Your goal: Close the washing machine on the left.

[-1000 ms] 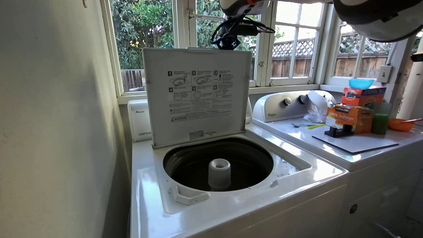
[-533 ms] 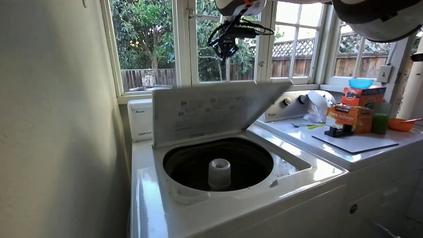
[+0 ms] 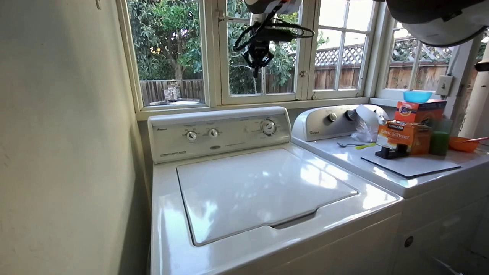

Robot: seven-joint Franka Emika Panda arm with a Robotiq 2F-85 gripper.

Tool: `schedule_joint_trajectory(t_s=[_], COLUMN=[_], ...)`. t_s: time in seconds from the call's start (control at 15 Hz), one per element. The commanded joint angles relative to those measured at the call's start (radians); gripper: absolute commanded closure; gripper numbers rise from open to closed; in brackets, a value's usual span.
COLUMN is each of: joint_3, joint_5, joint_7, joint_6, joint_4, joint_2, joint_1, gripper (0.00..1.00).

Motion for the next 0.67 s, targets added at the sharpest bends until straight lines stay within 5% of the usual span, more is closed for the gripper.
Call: schedule_joint_trajectory(t_s=[0.0,0.6], joint_3=[0.001,-0.014], joint_5=[0.004,-0.017], joint_7=[0.087,0.477], joint_6=[0.067,0.250], joint_4=[-0.098,-0.418], joint_2=[-0.055,-0.145], joint_1=[0.002,0.047], gripper=[0.66,0.00])
